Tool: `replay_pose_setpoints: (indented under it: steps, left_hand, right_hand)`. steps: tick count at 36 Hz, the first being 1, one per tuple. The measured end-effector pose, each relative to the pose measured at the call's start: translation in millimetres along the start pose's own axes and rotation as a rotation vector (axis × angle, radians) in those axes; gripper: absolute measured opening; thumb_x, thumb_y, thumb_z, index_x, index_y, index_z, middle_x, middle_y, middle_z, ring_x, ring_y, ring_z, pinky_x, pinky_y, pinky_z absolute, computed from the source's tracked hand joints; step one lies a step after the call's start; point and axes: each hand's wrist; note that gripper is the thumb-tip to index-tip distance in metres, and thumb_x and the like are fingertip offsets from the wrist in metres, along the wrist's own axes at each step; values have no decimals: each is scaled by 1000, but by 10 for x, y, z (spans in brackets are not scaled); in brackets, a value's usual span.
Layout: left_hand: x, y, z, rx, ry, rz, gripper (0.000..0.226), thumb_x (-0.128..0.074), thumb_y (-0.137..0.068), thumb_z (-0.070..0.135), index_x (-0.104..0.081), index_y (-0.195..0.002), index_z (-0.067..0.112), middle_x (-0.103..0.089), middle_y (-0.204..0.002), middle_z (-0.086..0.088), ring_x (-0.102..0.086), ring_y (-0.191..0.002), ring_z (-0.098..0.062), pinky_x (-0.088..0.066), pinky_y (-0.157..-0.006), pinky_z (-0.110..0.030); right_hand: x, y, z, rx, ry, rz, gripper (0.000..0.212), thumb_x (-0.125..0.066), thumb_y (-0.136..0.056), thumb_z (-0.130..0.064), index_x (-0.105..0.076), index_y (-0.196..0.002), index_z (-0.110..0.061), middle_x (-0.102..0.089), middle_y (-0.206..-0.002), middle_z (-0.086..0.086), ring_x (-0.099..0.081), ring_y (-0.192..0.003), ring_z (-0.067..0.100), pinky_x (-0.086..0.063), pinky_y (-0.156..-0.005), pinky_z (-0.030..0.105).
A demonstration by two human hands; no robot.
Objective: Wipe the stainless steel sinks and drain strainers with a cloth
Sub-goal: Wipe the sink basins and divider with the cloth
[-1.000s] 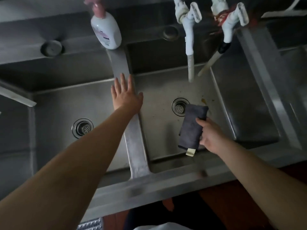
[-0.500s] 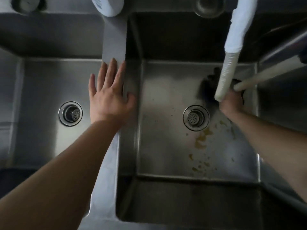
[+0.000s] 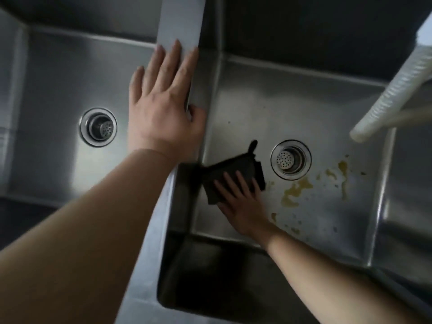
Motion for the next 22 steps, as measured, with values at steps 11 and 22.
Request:
replay_pose_setpoints:
  steps: [11, 22]
  left_hand:
    - [-49, -16, -48, -10, 51, 61, 79, -48, -76, 33, -34, -153, 25, -28, -161, -2, -21, -151, -23, -21, -120, -47]
    - [-50, -9, -60, -2, 55, 31, 80, -52, -76, 32, -31, -154, 27, -25, -162, 0, -17, -151, -22, -21, -120, -46]
  right_hand:
    - [924, -1788, 443, -645, -307, 185, 64, -22, -98, -62, 3, -155, -45, 13, -166, -8, 19, -151, 23, 6, -117, 61]
    - [599, -1444, 208, -248, -34, 150, 66, -29, -98, -56, 0, -156, -43, 4, -167, -3, 7, -153, 28, -1, -115, 60]
Point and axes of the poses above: each hand's wrist, its own y-axis away from the middle knuckle, its own x-axis out of the back of the hand, z = x × y
